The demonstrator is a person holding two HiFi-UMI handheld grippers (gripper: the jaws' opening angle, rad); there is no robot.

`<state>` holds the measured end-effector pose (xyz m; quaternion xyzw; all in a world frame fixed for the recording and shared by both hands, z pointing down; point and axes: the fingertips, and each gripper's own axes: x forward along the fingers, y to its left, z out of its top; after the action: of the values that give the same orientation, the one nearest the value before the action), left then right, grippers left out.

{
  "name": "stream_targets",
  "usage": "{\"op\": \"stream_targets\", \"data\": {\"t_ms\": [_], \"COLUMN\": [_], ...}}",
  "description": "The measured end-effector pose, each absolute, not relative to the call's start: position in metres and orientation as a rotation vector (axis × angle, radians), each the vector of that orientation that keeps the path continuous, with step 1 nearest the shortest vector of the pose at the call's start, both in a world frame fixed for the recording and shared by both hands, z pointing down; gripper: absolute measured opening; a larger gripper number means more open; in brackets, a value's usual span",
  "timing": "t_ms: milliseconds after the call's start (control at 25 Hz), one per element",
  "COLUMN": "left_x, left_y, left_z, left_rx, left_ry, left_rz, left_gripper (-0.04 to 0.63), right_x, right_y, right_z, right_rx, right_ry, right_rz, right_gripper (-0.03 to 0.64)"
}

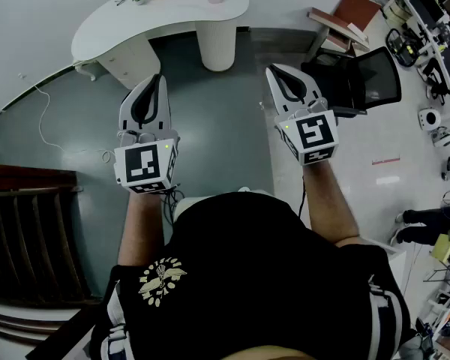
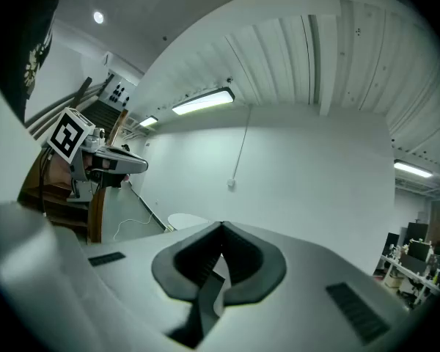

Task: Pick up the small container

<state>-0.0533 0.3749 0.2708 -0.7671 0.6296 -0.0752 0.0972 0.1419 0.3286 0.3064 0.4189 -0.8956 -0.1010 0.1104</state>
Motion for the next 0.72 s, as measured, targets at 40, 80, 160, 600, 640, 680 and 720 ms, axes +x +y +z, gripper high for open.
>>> {"op": "stream_targets", "data": {"t_ms": [40, 80, 160, 600, 640, 680, 720], "left_x": [-0.047, -0.041, -0.031, -0.023, -0.027, -0.031, -0.033], "left_y": [0.371, 0.368, 0.362, 0.335, 0.330, 0.326, 0.320], "left_z": [0.273, 0.275, 0.279, 0.304, 0.307, 0.309, 0.312], "left_rx": [-2.271, -2.271, -2.271, -2.272, -2.275, -2.281, -2.288], "left_ry": [1.866, 1.867, 1.870, 1.886, 1.894, 1.899, 1.898], "left_rz": [-0.227, -0.232, -0.243, -0.354, -0.354, -0.351, -0.349], "left_gripper": [0.021, 0.021, 0.021, 0.021, 0.021, 0.021, 0.021], "right_x": [0.146, 0.151, 0.158, 0.161, 0.157, 0.153, 0.149], "right_y": [0.325, 0.322, 0.316, 0.285, 0.281, 0.278, 0.274], "right_z": [0.307, 0.307, 0.308, 0.344, 0.345, 0.346, 0.348], "right_rx": [1.228, 1.226, 1.223, 1.105, 1.090, 1.074, 1.061], "right_ry": [-2.635, -2.639, -2.651, -2.673, -2.693, -2.707, -2.714], "right_rz": [-0.302, -0.306, -0.304, -0.206, -0.198, -0.187, -0.177], "right_gripper": [0.029, 0.029, 0.029, 0.038, 0.069, 0.148, 0.217]}}
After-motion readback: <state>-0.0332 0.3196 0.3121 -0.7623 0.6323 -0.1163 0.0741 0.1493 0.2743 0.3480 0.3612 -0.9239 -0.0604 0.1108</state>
